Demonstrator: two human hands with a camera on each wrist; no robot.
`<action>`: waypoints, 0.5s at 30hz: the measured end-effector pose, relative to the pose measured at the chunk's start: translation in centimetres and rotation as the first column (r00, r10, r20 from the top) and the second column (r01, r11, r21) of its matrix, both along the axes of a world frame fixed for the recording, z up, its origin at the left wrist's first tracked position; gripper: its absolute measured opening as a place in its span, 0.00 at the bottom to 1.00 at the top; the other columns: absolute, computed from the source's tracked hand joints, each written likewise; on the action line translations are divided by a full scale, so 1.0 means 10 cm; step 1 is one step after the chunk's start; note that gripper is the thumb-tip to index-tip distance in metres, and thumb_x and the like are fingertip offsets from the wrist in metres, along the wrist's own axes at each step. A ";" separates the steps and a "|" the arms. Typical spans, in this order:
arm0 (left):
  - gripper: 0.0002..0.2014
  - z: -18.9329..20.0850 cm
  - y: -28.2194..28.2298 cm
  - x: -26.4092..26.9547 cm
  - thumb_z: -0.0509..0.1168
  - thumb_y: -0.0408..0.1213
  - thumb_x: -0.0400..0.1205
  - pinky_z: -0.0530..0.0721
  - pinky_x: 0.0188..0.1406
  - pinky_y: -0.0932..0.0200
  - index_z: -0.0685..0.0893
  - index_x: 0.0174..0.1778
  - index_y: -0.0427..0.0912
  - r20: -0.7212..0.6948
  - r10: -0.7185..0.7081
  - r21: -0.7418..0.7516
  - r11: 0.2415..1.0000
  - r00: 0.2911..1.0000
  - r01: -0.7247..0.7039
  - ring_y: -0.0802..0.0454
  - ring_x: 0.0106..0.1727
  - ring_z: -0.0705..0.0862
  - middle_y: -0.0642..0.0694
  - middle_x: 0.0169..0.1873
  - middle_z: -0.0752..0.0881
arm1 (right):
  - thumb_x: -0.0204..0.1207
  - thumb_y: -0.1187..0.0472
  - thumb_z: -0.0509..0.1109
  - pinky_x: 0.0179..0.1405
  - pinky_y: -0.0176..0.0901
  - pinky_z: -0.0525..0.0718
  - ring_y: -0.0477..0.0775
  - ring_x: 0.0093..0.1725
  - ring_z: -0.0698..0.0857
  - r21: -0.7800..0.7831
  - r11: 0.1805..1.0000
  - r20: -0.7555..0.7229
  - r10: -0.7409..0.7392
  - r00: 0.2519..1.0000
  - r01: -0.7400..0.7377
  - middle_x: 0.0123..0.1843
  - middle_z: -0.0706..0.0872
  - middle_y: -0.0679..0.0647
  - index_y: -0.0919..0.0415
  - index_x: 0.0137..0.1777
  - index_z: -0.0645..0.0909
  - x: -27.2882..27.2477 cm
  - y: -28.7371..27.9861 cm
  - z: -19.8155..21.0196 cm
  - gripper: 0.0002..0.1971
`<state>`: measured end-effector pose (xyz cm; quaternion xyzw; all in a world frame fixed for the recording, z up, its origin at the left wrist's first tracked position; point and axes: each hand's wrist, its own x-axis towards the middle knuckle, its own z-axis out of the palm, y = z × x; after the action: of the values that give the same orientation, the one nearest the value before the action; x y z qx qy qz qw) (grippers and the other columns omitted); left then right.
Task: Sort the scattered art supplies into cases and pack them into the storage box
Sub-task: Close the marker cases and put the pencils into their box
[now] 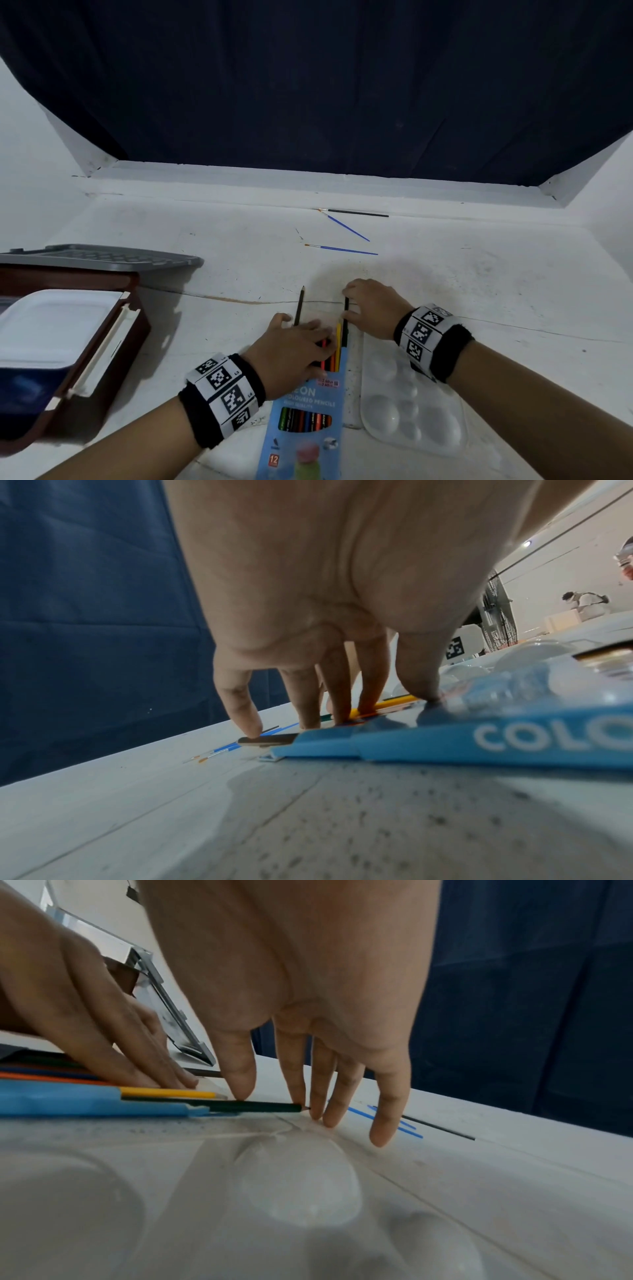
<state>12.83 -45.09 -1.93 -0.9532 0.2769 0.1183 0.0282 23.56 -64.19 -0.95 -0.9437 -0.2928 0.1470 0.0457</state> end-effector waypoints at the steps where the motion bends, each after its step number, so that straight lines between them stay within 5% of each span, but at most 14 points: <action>1: 0.25 0.01 -0.01 0.00 0.53 0.56 0.89 0.53 0.80 0.37 0.65 0.82 0.55 0.000 -0.010 0.004 1.000 1.000 0.010 0.54 0.87 0.55 0.57 0.85 0.61 | 0.84 0.47 0.63 0.68 0.61 0.77 0.58 0.70 0.76 -0.007 1.000 0.004 0.007 1.000 -0.007 0.70 0.78 0.54 0.60 0.71 0.77 -0.02 -0.01 0.00 0.22; 7: 0.23 0.09 -0.05 0.01 0.55 0.57 0.88 0.51 0.82 0.38 0.69 0.80 0.60 -0.051 0.025 -0.017 1.000 0.998 -0.025 0.54 0.87 0.54 0.58 0.86 0.60 | 0.84 0.44 0.63 0.60 0.57 0.80 0.57 0.61 0.78 0.002 1.000 0.014 0.007 1.000 -0.007 0.62 0.79 0.53 0.59 0.67 0.77 -0.17 -0.05 -0.07 0.22; 15: 0.32 0.08 0.02 -0.01 0.53 0.61 0.87 0.45 0.83 0.38 0.55 0.87 0.57 -0.074 0.087 -0.021 0.996 0.993 -0.089 0.60 0.87 0.51 0.58 0.86 0.57 | 0.83 0.41 0.63 0.59 0.54 0.78 0.55 0.60 0.78 0.066 0.998 0.032 0.009 0.999 -0.011 0.57 0.83 0.52 0.57 0.64 0.78 -0.21 -0.10 0.03 0.21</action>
<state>12.69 -44.89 -1.16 -0.9598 0.2368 0.1510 0.0011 21.50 -65.22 -0.66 -0.9424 -0.3028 0.1224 0.0715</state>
